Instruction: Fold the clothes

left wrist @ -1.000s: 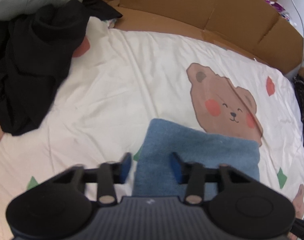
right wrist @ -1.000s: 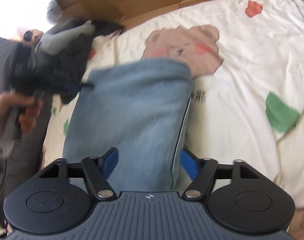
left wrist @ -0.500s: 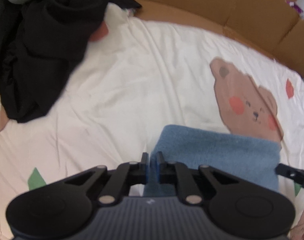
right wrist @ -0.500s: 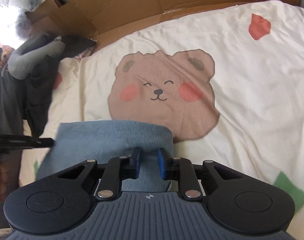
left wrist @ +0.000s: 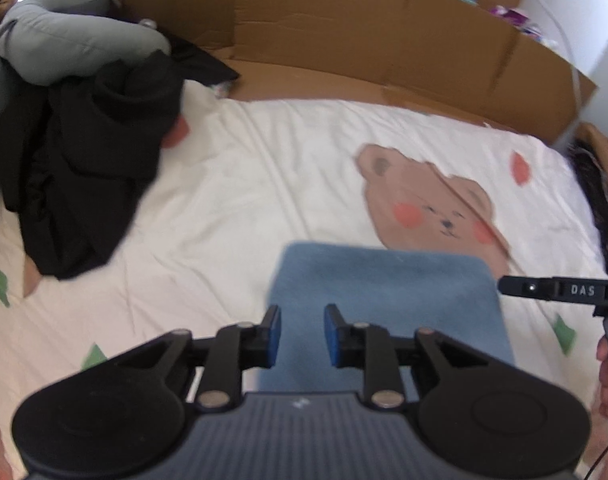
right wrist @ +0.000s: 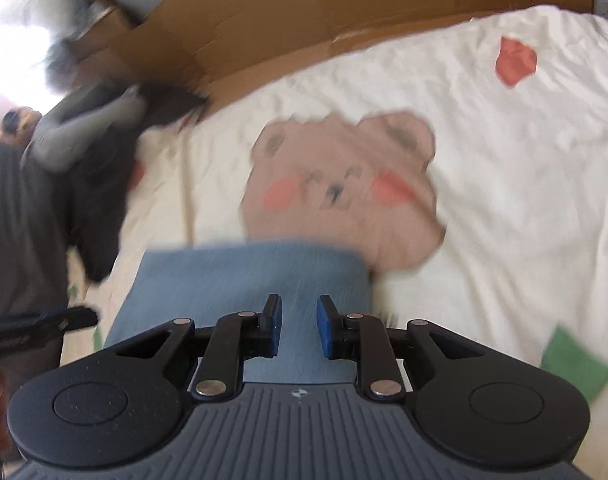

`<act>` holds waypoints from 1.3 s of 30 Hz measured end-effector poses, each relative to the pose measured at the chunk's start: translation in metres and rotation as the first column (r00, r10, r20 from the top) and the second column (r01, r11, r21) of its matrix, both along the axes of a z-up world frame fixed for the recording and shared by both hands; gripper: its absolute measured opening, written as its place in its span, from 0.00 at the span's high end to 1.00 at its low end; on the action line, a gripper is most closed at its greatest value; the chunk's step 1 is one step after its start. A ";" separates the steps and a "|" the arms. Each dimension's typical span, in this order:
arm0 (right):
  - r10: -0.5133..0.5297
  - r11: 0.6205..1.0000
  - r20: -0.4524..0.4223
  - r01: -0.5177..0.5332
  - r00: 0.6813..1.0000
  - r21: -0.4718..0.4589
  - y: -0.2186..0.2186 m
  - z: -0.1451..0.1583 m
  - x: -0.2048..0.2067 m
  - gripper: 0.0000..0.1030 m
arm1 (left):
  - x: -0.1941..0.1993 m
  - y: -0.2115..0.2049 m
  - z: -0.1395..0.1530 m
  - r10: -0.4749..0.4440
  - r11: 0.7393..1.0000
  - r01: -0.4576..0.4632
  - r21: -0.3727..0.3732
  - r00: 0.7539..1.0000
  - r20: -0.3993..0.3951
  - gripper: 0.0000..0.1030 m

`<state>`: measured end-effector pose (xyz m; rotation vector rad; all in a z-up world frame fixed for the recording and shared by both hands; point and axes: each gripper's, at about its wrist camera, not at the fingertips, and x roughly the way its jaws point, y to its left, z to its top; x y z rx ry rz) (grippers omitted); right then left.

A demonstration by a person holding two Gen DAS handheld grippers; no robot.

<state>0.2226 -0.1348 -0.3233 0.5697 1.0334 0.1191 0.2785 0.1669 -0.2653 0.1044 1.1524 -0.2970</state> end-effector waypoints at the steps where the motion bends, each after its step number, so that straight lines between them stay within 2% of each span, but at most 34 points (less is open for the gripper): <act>1: 0.034 0.999 -0.009 -0.034 0.999 -0.006 0.007 -0.001 -0.010 0.80 | -0.006 -0.001 -0.004 -0.009 1.000 0.009 0.004 1.000 -0.012 0.76; 4: 0.131 0.990 -0.038 -0.133 0.991 -0.043 0.031 -0.004 -0.042 0.80 | -0.026 -0.003 -0.015 -0.036 0.999 0.037 0.015 0.998 -0.049 0.78; 7: 0.171 0.984 -0.063 -0.174 0.983 -0.047 0.044 -0.006 -0.065 0.78 | -0.044 0.006 -0.029 -0.038 0.999 0.041 0.028 0.996 -0.081 0.78; 11: 0.207 0.976 -0.096 -0.213 0.974 -0.055 0.056 -0.006 -0.092 0.79 | -0.063 0.018 -0.039 -0.003 1.000 0.005 0.024 0.996 -0.087 0.78; 16: 0.207 0.974 -0.112 -0.216 0.972 -0.069 0.055 -0.009 -0.123 0.80 | -0.076 0.039 -0.043 0.045 0.999 -0.044 0.013 0.993 -0.111 0.77; 23: 0.170 0.984 -0.152 -0.177 0.974 -0.032 0.044 -0.008 -0.136 0.77 | -0.094 0.043 -0.037 0.013 0.999 -0.009 0.031 0.992 -0.125 0.77; 25: 0.132 0.991 -0.159 -0.135 0.978 -0.012 0.038 -0.007 -0.135 0.66 | -0.098 0.046 -0.034 0.011 1.000 -0.008 0.028 0.992 -0.128 0.76; 27: 0.050 0.999 -0.164 -0.050 0.985 0.007 0.027 -0.008 -0.135 0.32 | -0.099 0.050 -0.028 0.017 1.000 -0.014 0.024 0.993 -0.118 0.77; 28: 0.009 1.000 -0.158 -0.007 0.987 0.016 0.021 -0.009 -0.134 0.28 | -0.098 0.052 -0.025 0.023 1.000 -0.021 0.022 0.994 -0.109 0.75; 31: -0.056 0.986 -0.149 0.079 0.987 0.149 0.009 -0.020 -0.131 0.26 | -0.093 0.059 -0.024 0.048 0.998 -0.045 0.033 0.996 -0.081 0.40; 32: -0.059 0.979 -0.154 0.087 0.986 0.184 0.008 -0.025 -0.128 0.27 | -0.091 0.061 -0.026 0.053 0.998 -0.051 0.031 0.995 -0.080 0.40; 34: -0.042 0.979 -0.162 0.072 0.986 0.190 0.013 -0.034 -0.122 0.27 | -0.088 0.066 -0.030 0.067 0.998 -0.065 0.020 0.994 -0.086 0.43; 36: -0.023 0.978 -0.163 0.056 0.986 0.203 0.018 -0.042 -0.115 0.32 | -0.084 0.070 -0.036 0.085 0.996 -0.086 -0.003 0.991 -0.107 0.41; 38: -0.003 0.974 -0.159 0.038 0.987 0.221 0.024 -0.050 -0.108 0.32 | -0.081 0.074 -0.042 0.102 0.994 -0.106 -0.025 0.986 -0.128 0.39; 39: -0.002 0.978 -0.153 0.034 0.988 0.208 0.025 -0.052 -0.105 0.39 | -0.079 0.076 -0.045 0.110 0.992 -0.117 -0.038 0.984 -0.140 0.38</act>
